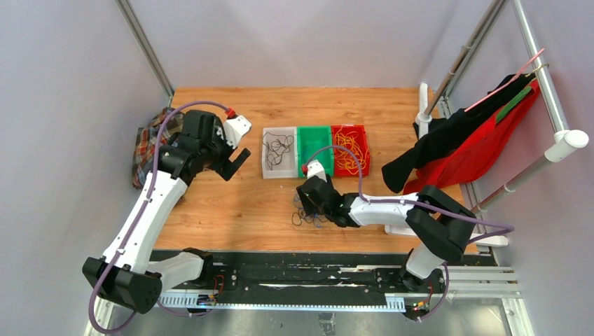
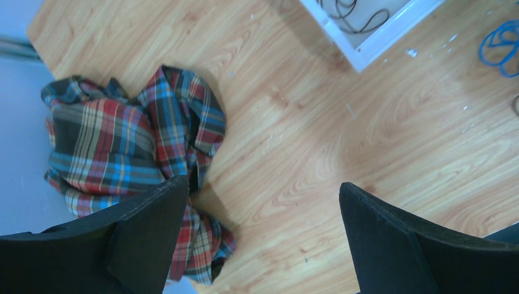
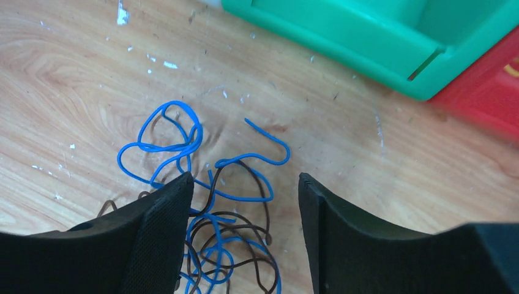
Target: Untangle the cables
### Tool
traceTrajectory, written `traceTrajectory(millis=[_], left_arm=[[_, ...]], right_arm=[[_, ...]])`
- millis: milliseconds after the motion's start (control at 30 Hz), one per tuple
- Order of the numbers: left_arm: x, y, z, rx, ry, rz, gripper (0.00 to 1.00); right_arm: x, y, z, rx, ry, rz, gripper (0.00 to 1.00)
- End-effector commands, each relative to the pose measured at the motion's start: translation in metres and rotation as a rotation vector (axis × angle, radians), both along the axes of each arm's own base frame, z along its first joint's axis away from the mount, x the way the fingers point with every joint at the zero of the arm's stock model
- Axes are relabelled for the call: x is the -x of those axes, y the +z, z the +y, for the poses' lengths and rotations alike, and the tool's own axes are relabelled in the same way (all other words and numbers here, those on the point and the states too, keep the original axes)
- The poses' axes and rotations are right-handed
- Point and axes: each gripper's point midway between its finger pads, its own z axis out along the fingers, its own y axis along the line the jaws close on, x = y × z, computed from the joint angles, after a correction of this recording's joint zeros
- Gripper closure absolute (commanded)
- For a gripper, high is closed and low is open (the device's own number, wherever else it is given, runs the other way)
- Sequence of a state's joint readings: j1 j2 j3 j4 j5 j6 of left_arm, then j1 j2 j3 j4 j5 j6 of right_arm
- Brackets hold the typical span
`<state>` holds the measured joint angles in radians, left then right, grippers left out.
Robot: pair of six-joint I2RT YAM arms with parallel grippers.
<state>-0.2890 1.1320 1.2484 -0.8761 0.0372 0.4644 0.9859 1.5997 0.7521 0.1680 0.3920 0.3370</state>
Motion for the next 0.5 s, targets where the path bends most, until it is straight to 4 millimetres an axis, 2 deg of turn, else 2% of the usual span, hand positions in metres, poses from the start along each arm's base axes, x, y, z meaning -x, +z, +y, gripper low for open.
traceTrajectory(millis=[0, 233, 367, 467], left_arm=[[0.008, -0.009, 0.021, -0.069, 0.065, 0.011, 0.02], [0.018, -0.015, 0.032, -0.105, 0.101, 0.036, 0.02], [0.023, -0.013, 0.019, -0.047, 0.048, 0.056, 0.02], [0.025, -0.015, 0.007, -0.002, 0.012, 0.087, 0.02]], right_arm=[[0.017, -0.016, -0.003, -0.003, -0.038, 0.07, 0.39], [0.041, -0.036, -0.009, -0.037, -0.033, 0.169, 0.47], [0.051, -0.048, -0.02, 0.013, -0.059, 0.227, 0.53], [0.051, -0.046, -0.025, 0.011, -0.067, 0.211, 0.56]])
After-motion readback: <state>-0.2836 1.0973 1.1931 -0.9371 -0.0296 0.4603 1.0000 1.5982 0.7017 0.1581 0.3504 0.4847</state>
